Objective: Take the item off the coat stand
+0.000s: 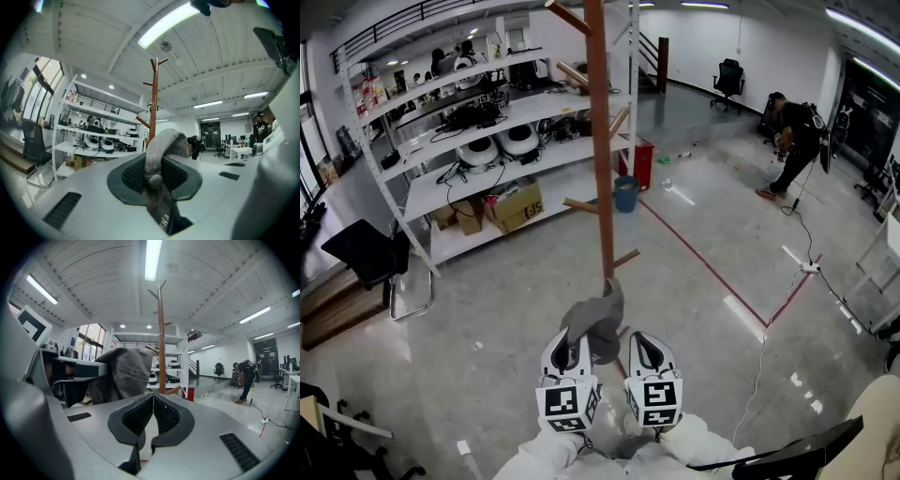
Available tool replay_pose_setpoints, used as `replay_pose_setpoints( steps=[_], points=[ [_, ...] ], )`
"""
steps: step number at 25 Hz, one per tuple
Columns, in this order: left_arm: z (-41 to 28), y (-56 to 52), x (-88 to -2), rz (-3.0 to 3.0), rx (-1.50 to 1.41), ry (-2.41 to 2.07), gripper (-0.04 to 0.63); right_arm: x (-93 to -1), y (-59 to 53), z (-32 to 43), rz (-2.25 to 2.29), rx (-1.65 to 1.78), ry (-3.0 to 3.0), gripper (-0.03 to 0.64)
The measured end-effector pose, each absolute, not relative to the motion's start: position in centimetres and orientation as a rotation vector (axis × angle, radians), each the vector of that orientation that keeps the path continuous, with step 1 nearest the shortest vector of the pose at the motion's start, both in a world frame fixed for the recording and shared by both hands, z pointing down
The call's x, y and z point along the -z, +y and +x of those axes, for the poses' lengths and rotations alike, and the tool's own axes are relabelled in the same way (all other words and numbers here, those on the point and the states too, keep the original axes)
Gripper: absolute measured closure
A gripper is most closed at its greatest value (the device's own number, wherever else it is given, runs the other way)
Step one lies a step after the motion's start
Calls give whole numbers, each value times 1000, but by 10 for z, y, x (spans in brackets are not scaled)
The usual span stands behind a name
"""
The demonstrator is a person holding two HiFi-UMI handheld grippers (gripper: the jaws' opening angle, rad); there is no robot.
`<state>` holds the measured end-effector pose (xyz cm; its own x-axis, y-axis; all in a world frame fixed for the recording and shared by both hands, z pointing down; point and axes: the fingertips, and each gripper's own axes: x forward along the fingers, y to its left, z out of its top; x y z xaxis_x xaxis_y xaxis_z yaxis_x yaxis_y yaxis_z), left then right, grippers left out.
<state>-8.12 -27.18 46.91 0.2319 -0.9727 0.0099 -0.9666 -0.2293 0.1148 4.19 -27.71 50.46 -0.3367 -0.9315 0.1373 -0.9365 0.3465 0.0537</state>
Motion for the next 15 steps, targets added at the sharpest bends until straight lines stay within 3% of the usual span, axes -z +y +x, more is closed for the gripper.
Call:
replay_pose_setpoints(
  steps=[15],
  points=[
    [-76, -226, -478, 2353, 87, -1885, 529, -507, -234, 48, 1711, -68, -2455, 606]
  ],
)
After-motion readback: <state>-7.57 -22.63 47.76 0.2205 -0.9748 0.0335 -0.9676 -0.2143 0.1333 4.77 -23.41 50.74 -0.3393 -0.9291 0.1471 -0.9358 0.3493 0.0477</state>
